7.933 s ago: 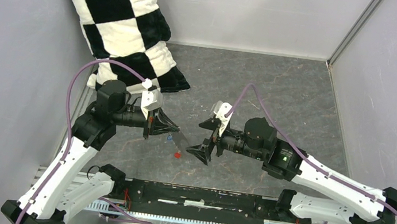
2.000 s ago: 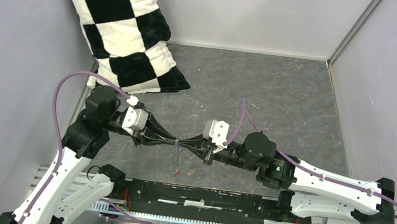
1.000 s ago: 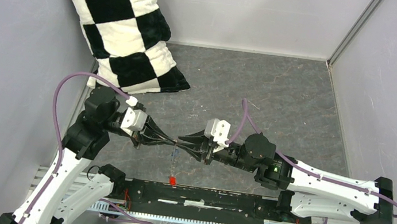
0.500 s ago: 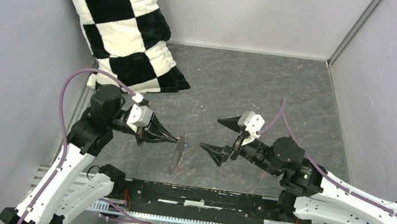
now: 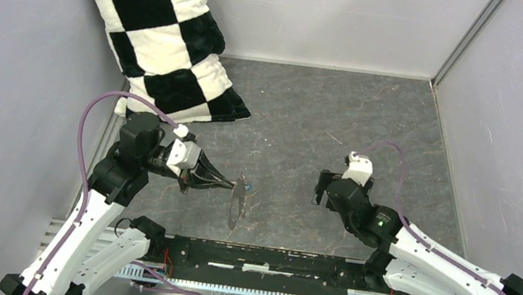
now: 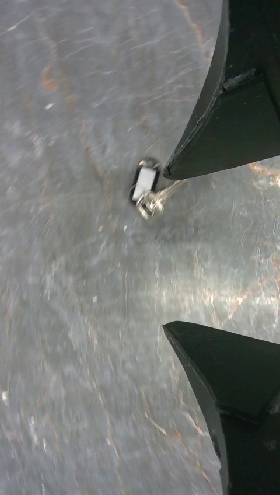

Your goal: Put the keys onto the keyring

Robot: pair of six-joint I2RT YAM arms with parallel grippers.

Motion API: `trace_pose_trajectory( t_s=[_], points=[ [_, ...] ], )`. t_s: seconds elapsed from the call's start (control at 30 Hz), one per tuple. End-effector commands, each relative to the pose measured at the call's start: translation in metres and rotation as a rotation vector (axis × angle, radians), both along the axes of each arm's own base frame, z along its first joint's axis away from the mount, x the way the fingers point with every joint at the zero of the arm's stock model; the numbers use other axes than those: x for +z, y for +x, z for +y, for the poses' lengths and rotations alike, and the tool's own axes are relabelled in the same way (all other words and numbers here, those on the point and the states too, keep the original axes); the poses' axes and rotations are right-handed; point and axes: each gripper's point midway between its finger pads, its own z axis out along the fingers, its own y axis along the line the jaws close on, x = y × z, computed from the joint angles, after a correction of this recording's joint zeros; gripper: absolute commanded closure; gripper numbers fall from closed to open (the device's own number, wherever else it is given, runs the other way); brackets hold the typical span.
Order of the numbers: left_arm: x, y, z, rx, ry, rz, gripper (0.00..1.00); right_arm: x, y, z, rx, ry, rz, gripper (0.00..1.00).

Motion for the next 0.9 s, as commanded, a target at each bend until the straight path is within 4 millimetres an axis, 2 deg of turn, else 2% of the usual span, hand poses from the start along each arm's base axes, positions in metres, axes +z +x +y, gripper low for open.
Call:
trace_pose_trajectory(
  t_s=[0.0, 0.17, 0.27, 0.37, 0.47, 0.6, 0.87],
  points=[
    [0.008, -0.007, 0.001, -0.034, -0.025, -0.069, 0.98, -0.013, 0.008, -0.026, -0.245, 0.161, -0.020, 0.02],
    [0.009, -0.007, 0.001, -0.038, -0.027, -0.069, 0.98, -0.037, 0.022, -0.040, -0.292, 0.109, 0.042, 0.03],
    [0.010, -0.007, 0.001, -0.038, -0.027, -0.070, 0.98, -0.055, 0.027, -0.038, -0.291, 0.136, 0.124, 0.23],
    [0.010, -0.007, 0.001, -0.032, -0.027, -0.071, 0.98, -0.059, 0.034, -0.032, -0.285, 0.160, 0.145, 0.30],
    [0.011, -0.008, 0.002, -0.026, -0.029, -0.081, 0.98, -0.061, 0.035, -0.029, -0.288, 0.177, 0.152, 0.41],
    [0.012, -0.009, 0.002, -0.023, -0.029, -0.084, 0.98, -0.069, 0.032, -0.028, -0.297, 0.188, 0.172, 0.43],
    [0.013, -0.010, 0.003, -0.028, -0.033, -0.088, 0.98, -0.088, 0.019, -0.043, -0.343, 0.132, 0.229, 0.42]
  ],
)
